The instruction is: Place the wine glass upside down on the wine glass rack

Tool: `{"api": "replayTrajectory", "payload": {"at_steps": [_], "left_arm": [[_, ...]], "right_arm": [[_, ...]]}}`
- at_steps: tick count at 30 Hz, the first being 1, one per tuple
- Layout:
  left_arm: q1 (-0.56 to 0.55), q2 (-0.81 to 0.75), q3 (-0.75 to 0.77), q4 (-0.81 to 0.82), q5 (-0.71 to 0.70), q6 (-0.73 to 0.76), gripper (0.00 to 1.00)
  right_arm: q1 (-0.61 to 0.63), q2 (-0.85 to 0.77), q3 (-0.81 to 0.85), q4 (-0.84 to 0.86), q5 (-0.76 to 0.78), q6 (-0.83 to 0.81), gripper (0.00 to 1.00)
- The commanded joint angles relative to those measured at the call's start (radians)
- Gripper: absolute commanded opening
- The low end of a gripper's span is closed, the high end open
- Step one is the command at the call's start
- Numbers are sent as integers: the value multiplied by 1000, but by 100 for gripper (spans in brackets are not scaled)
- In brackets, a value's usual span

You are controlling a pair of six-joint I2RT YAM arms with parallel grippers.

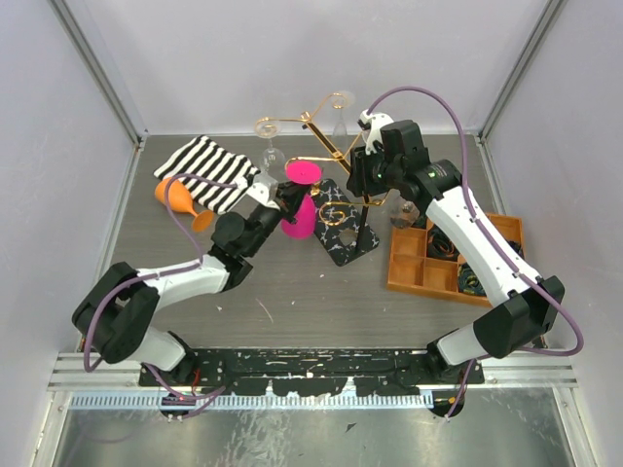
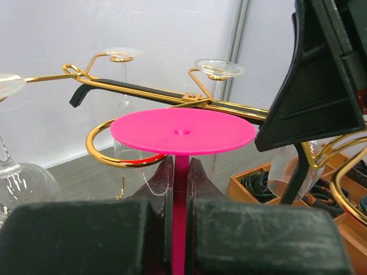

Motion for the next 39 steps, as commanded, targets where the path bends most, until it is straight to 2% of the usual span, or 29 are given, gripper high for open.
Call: {"api": "replayTrajectory", "payload": {"at_steps": [1,23,39], "left_arm": [[18,34,43,78,-16,-19,0],[75,136,136,59,9,-30,0],[110,126,122,76,-69,-33,0]], "right_arm": [[1,-39,4,39,-16,12,46],[0,-33,14,37,-33,14,46],[1,-27,15,31,-22,13,46]]}}
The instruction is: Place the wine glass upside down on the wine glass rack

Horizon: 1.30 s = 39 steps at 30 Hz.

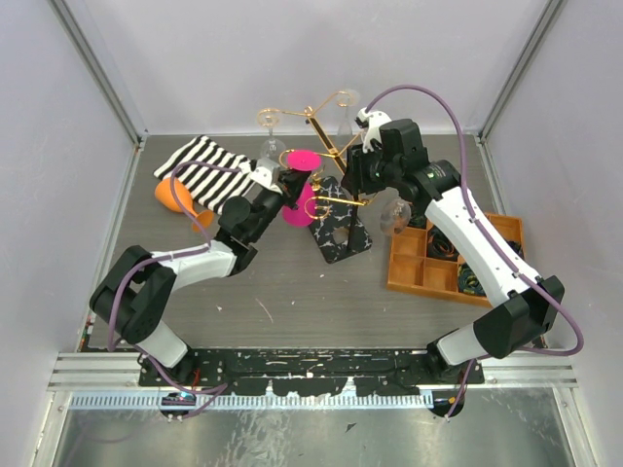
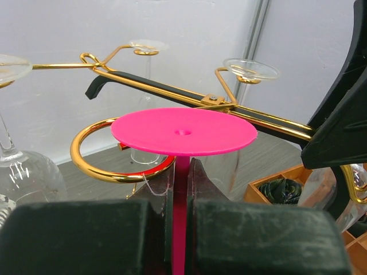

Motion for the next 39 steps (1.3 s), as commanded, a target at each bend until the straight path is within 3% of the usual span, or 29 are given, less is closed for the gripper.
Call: {"api": "replayTrajectory", "payload": {"at_steps": [1,16,27,39], "left_arm": [[32,-14,4,79,-107,5,0],[31,-14,3,90,-225,54,0],[32,98,22,313,-291,129,0],[31,162,91,315,-332,190,0]], "right_arm": [[-5,-27,17,-9,11,1,46],[-5,-25,8,-13,11,0,46],[-6,-15,19,-13,5,3,44],[-5,-12,27,-21,14,-8,44]]}}
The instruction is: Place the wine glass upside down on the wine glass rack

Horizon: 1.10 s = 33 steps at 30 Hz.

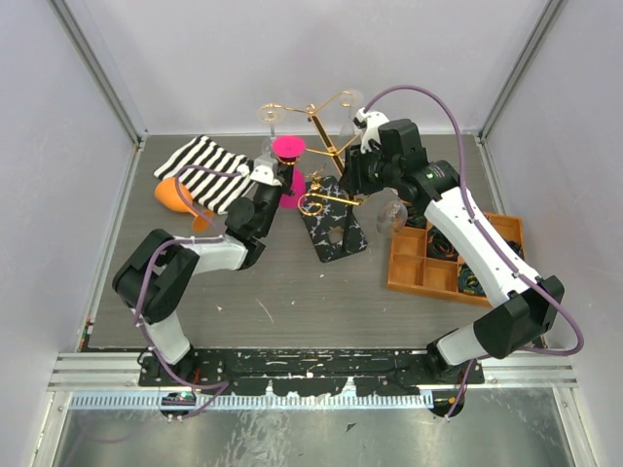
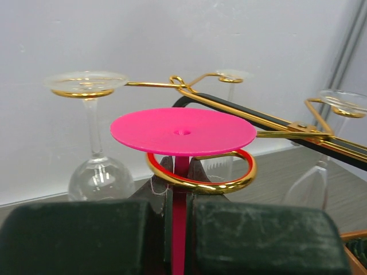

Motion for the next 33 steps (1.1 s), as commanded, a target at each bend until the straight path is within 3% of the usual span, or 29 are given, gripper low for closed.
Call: {"api": "replayTrajectory", "payload": {"at_steps": [1,15,33], "left_arm": [[18,-1,35,91,-107,57,0],[18,-129,-96,91,-116,56,0],[16,-179,-175,84,126,-45,0]], "right_arm": [[-12,-11,26,-28,45,-16,44],[-12,-6,23,-28,47,-21,44],[-13,-6,24,-31,71,-1,44]]}}
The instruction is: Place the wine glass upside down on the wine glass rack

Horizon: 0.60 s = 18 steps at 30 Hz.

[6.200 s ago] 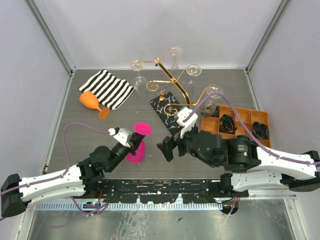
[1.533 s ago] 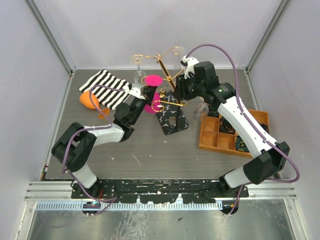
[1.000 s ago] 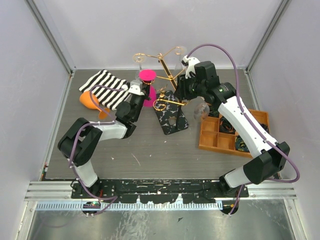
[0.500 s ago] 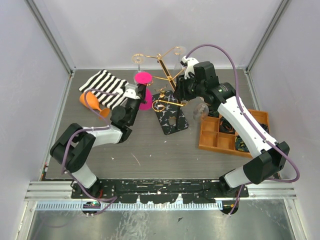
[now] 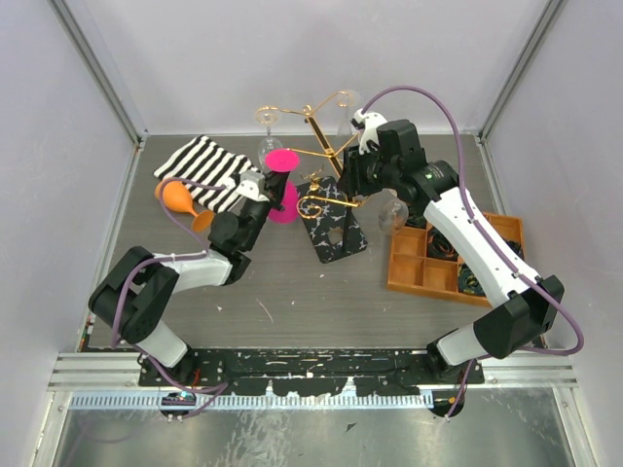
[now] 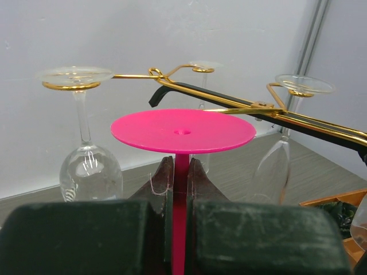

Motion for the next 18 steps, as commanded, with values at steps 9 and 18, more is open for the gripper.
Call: {"api": "replayTrajectory", "payload": {"at_steps": [9,18], "left_arm": [[8,1,59,-8,95,-15,5],[9,-1,72,-66,106,-8,26]], "right_arm": [[-18,-7,19,-24,72,1,44],[-18,-4,17,-24,67,6,45]]}}
